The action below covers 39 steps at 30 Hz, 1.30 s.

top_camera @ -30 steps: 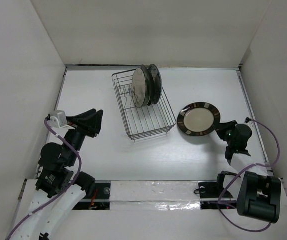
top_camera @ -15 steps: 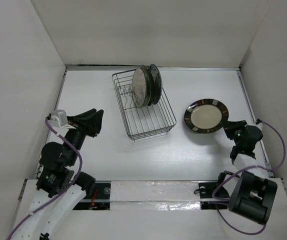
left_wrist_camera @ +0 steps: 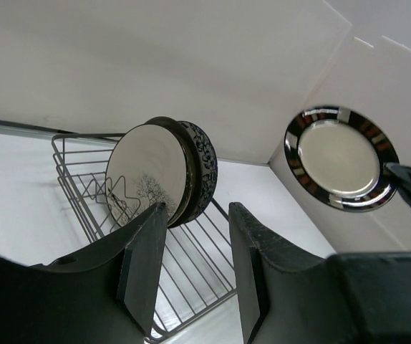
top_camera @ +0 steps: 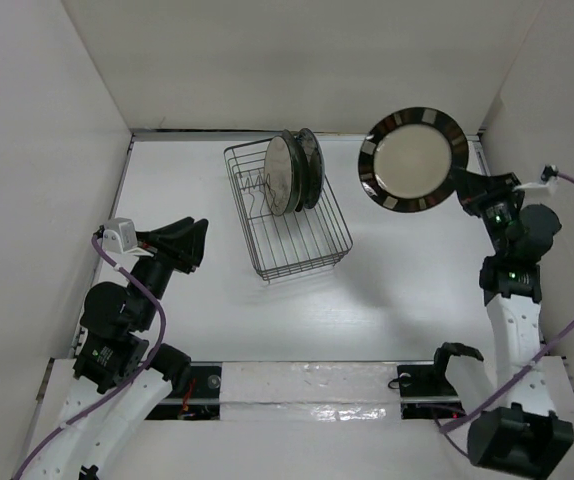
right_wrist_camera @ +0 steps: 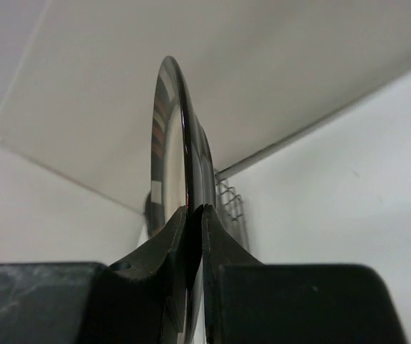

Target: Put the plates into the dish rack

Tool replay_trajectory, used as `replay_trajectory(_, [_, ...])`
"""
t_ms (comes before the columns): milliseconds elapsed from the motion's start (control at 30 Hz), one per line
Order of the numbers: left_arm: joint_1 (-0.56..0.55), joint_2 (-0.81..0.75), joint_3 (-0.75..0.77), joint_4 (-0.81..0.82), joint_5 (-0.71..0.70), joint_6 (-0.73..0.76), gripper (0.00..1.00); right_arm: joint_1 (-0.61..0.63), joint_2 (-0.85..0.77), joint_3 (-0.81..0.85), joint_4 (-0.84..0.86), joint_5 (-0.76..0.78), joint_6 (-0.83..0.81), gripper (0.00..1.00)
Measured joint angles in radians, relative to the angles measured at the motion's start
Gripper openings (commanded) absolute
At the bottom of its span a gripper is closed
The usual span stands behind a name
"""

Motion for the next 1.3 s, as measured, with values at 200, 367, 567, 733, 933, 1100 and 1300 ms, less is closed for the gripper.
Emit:
replay_trajectory(200, [0.0, 0.0, 0.0, 0.0, 0.0, 0.0, 0.37, 0.409, 0.156, 0.289, -0.097, 0.174, -0.088, 0.0])
replay_trajectory(367, [0.0, 0.0, 0.0, 0.0, 0.0, 0.0, 0.37, 0.673, 0.385, 0.518, -0.157, 0.322, -0.172, 0.0])
replay_trajectory(567, [0.0, -0.007, 0.0, 0.0, 0.0, 0.0, 0.37, 0.802, 0.671, 0.768, -0.253, 0.486, -0.266, 0.0])
replay_trajectory(733, [0.0, -0.02, 0.0, 0.0, 0.0, 0.0, 0.37, 0.886, 0.87, 0.945, -0.315, 0.672, -0.382, 0.0])
replay_trajectory(933, [0.0, -0.026, 0.0, -0.001, -0.001, 0.0, 0.37, 0.973, 1.031, 1.109, -0.371, 0.86, -0.548, 0.0])
replay_trajectory(1100, [0.0, -0.027, 0.0, -0.001, 0.0, 0.0, 0.37, 1.033, 1.139, 1.234, -0.394, 0.964, -0.675, 0.0])
replay_trajectory(1300, [0.0, -0.027, 0.0, -0.001, -0.001, 0.0, 0.37, 1.074, 1.225, 1.328, -0.393, 1.06, -0.807, 0.0])
